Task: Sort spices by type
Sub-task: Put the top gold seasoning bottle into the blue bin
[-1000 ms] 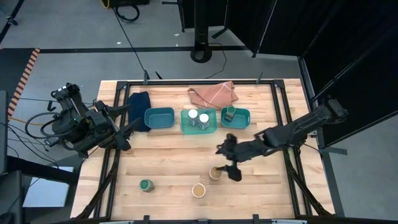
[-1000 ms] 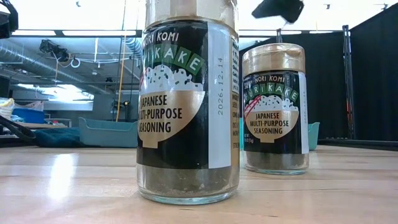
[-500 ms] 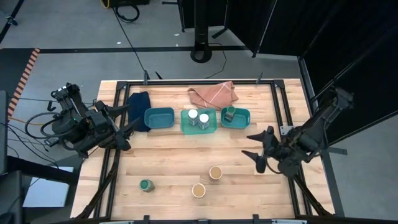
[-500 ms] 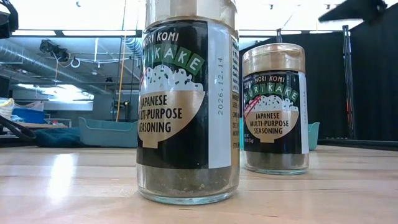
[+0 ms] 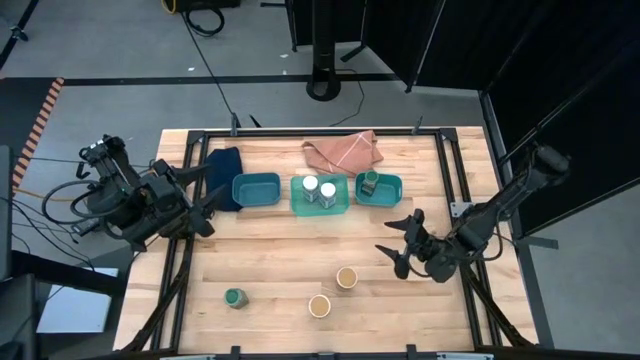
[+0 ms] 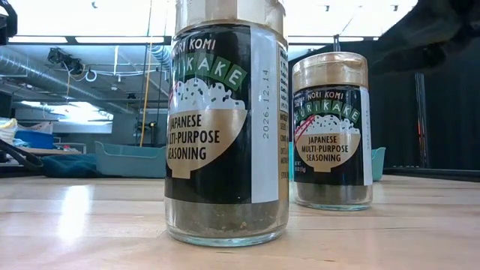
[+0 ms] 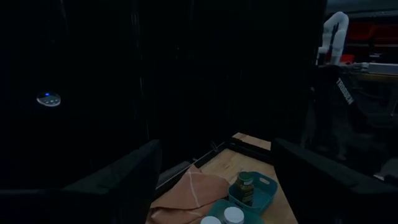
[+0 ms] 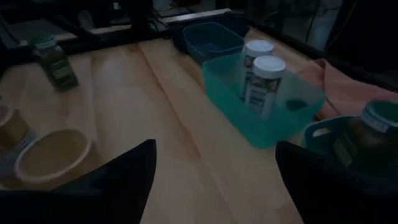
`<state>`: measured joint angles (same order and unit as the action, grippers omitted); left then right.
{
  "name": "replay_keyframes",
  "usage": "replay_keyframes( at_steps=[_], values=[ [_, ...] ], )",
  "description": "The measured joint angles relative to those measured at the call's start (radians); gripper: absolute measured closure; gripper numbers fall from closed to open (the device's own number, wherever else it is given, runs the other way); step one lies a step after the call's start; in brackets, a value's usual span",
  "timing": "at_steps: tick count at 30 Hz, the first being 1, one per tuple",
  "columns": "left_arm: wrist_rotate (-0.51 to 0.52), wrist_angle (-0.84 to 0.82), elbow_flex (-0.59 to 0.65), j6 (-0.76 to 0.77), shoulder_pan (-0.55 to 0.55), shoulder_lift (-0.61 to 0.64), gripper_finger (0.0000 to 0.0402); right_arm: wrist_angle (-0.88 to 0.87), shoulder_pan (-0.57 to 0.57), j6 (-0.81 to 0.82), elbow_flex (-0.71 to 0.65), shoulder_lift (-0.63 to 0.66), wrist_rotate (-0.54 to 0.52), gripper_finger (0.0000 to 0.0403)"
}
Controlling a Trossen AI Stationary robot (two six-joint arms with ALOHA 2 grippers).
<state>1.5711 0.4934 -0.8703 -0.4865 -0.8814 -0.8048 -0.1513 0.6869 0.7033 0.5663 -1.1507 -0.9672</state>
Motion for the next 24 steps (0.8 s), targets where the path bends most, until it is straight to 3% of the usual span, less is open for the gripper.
replay_keyframes(
  at_steps=[7,11,16,24],
  values=[
    [0.0,-0.018,0.0,0.001,0.0,0.0,0.0094,0.18,-0.038,-0.102,0.0,-0.021,0.133,0.0065],
    [0.0,-0.02,0.0,0.001,0.0,0.0,0.0094,0.389,-0.03,-0.232,0.0,-0.06,0.203,0.0066],
    [0.0,-0.021,0.0,0.002,0.0,0.0,0.0094,0.631,-0.028,-0.311,0.0,-0.171,0.21,0.0068],
    [0.0,-0.08,0.0,0.076,0.0,0.0,0.0094,0.804,-0.028,-0.346,0.013,-0.368,0.232,0.0071]
  ],
)
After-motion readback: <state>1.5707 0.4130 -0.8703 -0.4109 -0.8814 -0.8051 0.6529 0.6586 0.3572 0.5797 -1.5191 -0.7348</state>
